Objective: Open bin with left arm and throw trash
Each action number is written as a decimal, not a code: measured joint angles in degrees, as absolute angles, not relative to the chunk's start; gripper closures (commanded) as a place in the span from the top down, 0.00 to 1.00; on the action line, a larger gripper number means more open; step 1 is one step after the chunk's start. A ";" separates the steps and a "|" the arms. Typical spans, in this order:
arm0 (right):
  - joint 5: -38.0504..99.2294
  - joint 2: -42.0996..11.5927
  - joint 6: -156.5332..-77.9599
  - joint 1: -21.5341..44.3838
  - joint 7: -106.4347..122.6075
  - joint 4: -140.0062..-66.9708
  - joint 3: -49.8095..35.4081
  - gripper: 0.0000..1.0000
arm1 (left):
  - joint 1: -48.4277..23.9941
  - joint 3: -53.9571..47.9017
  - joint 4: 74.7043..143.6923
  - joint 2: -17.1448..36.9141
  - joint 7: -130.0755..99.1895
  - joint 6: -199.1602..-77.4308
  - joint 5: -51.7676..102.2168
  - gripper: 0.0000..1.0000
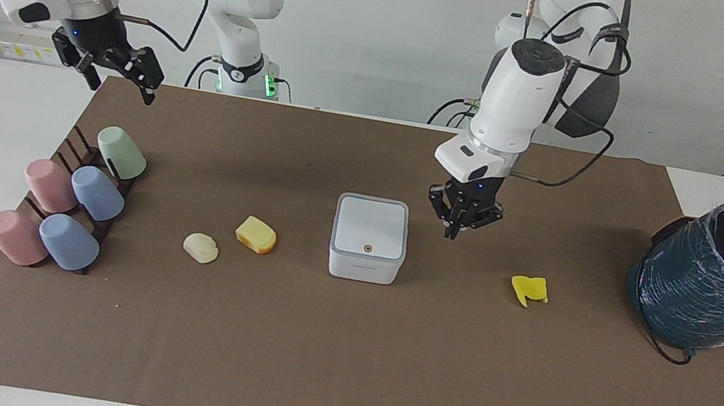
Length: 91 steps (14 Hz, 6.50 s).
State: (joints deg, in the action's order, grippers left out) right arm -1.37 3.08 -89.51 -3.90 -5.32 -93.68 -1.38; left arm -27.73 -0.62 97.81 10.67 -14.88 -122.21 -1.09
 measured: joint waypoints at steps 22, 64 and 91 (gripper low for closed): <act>2.65 -4.85 -116.68 1.56 -4.87 -107.30 -2.33 1.00 | -34.60 0.76 101.11 8.26 -18.48 -109.32 -1.14 0.84; 33.47 -19.58 -120.58 22.22 -25.52 -97.43 -2.92 1.00 | -13.28 -2.11 103.49 12.43 -9.40 -127.85 4.17 0.00; 7.39 -19.40 -138.50 3.49 37.51 -114.55 -0.98 0.00 | -25.56 -0.04 101.57 7.66 -15.70 -118.66 2.58 1.00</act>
